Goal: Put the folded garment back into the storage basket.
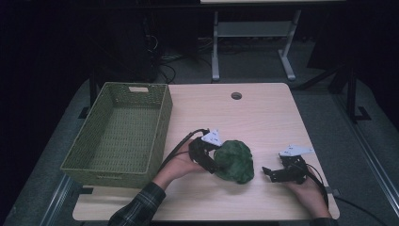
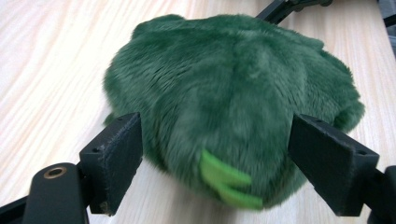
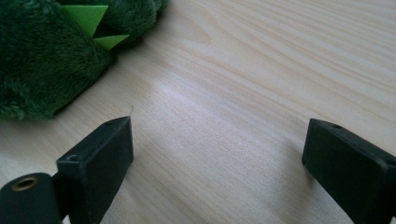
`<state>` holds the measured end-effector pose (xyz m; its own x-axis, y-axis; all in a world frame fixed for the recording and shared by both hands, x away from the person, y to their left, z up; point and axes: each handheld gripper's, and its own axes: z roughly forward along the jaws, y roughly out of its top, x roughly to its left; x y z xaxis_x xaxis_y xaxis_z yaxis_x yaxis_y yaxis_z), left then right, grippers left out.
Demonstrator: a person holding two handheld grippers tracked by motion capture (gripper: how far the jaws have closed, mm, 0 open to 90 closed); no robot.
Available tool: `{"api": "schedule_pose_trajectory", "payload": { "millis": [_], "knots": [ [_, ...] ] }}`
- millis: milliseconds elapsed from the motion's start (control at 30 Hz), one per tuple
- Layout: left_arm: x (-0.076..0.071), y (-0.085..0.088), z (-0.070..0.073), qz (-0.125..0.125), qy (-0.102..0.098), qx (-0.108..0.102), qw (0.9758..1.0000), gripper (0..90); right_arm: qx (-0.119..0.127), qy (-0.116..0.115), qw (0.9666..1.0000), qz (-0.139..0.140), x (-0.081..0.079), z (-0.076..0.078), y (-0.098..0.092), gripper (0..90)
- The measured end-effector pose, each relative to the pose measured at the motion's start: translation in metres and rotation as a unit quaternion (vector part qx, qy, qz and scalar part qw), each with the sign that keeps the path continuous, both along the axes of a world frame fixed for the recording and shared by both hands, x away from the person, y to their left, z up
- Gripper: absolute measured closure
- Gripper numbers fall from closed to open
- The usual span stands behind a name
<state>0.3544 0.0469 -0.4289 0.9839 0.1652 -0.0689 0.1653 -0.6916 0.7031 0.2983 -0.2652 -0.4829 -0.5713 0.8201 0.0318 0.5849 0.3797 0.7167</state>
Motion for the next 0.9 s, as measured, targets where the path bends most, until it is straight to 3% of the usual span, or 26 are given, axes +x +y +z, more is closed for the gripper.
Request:
{"api": "schedule_pose_trajectory", "payload": {
  "millis": [200,500,633,767,900],
  "knots": [
    [-0.001,-0.014,-0.015,-0.013,0.003,0.03,0.9995,17.0,0.0,0.0,1.0,0.0,0.0,0.0,0.0,8.6],
    [-0.002,-0.017,-0.03,-0.017,-0.005,0.056,0.9983,16.1,0.0,0.0,1.0,-0.001,0.0,0.0,0.0,8.8],
    [-0.005,-0.016,-0.035,-0.019,-0.018,0.05,0.9984,17.3,0.0,0.0,1.0,-0.001,0.0,0.0,0.0,8.8],
    [-0.006,-0.011,-0.037,-0.016,-0.025,0.037,0.9989,26.0,0.0,0.0,1.0,-0.001,0.0,0.0,0.0,8.8],
    [-0.006,-0.007,-0.034,-0.016,-0.028,0.039,0.9987,44.2,0.0,0.0,1.0,-0.002,0.0,0.0,0.0,8.8]
  ]
}}
